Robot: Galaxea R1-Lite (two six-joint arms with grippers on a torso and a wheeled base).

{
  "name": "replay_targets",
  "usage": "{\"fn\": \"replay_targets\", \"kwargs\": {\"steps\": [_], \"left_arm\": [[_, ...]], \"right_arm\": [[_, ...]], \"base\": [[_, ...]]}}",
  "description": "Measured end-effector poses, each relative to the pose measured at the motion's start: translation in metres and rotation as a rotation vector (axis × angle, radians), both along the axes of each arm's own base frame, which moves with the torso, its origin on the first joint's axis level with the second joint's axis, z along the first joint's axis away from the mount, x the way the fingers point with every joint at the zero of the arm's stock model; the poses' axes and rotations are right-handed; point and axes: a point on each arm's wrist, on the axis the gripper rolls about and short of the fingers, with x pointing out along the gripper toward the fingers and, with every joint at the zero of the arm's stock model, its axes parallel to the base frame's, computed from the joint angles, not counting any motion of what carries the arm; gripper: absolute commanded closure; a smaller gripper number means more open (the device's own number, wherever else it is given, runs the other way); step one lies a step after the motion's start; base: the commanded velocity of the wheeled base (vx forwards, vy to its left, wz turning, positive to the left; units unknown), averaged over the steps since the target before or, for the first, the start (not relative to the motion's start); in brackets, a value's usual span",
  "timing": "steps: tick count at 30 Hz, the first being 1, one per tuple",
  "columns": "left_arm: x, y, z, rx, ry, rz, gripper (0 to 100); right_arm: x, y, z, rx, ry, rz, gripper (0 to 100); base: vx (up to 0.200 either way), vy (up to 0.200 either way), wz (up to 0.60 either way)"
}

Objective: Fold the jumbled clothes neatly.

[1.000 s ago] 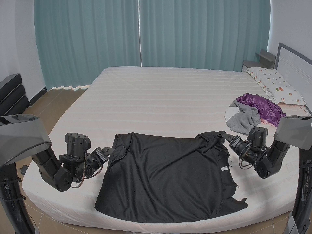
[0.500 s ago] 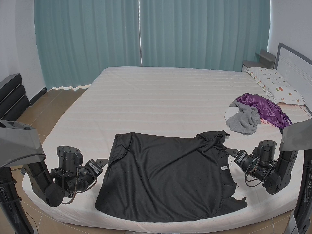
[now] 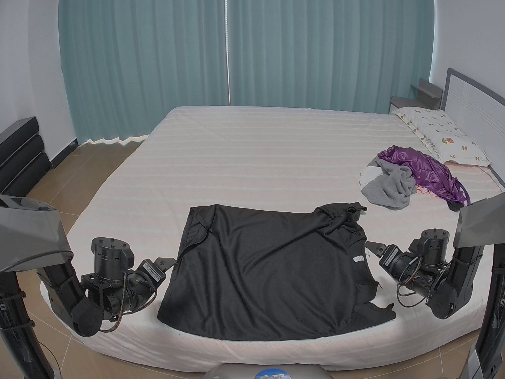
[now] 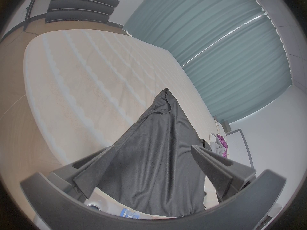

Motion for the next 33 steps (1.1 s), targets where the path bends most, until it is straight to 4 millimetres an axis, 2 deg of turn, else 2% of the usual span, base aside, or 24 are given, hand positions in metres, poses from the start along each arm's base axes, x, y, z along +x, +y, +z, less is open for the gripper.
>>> {"fn": "replay_targets", "kwargs": {"steps": [3, 18, 33], "left_arm": [[0.0001, -0.0003, 0.0005, -0.005, -0.001, 0.002, 0], [-0.0013, -0.0028, 0.0017, -0.007, -0.004, -0.004, 0], [-0.0038, -0.0017, 0.0029, 0.011, -0.008, 0.0, 0]], "right_arm": [[-0.0014, 0.002, -0.0002, -0.001, 0.004, 0.007, 0], [-0.0024, 0.0042, 0.0, -0.001, 0.004, 0.015, 0], [-0.0026, 0.004, -0.0025, -0.003, 0.013, 0.015, 0]], "base": [[0.0, 0.0, 0.0], [0.0, -0.2, 0.0], [0.0, 0.0, 0.0]]}}
